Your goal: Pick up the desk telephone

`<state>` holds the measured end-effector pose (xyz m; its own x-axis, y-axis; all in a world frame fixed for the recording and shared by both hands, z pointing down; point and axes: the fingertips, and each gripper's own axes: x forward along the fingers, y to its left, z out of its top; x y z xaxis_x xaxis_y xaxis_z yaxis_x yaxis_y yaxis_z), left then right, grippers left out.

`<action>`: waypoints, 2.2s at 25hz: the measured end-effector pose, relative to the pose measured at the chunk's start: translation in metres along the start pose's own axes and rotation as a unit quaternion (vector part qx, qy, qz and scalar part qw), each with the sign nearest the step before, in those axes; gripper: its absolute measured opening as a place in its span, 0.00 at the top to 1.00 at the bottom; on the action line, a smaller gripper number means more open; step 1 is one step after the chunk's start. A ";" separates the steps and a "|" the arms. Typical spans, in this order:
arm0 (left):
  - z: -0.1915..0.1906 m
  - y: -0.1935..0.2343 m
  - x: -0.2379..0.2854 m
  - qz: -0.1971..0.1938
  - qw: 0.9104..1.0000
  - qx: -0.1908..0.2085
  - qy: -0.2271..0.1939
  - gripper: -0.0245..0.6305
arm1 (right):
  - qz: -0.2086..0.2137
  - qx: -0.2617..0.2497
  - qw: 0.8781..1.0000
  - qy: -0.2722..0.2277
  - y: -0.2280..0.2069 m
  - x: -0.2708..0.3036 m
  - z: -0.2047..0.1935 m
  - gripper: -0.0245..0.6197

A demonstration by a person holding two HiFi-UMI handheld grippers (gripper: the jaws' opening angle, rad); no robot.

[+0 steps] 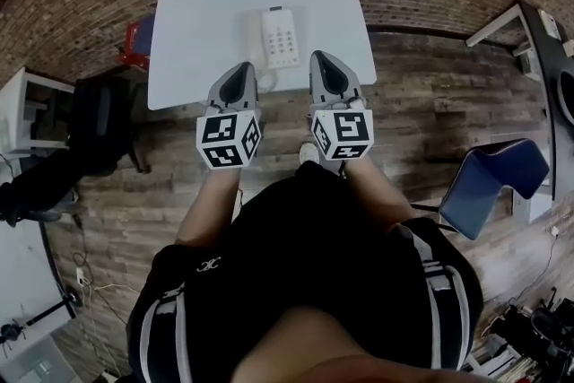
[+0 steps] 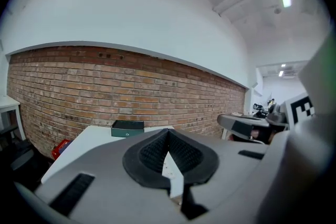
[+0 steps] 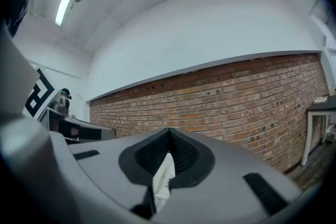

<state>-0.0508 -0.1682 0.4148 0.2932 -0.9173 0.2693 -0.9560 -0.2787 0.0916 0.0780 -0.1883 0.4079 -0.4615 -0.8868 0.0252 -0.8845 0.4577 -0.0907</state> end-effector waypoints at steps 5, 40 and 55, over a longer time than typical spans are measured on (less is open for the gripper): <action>0.006 0.003 0.029 0.026 1.000 -0.005 0.009 0.96 | 0.024 0.007 1.000 0.014 -0.024 0.028 -0.001 0.96; -0.098 0.122 0.182 -0.071 0.976 -0.099 0.178 0.70 | 0.071 0.107 0.958 0.258 -0.054 0.214 -0.186 0.81; -0.179 0.137 0.215 -0.127 0.911 -0.296 0.259 0.49 | 0.063 0.264 0.907 0.323 -0.072 0.226 -0.244 0.65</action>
<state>-0.1173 -0.3532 0.6571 0.6155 -0.5446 0.5697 -0.7298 -0.1211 0.6728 0.0204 -0.4061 0.6629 -0.6519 -0.5283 0.5440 -0.7442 0.3078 -0.5929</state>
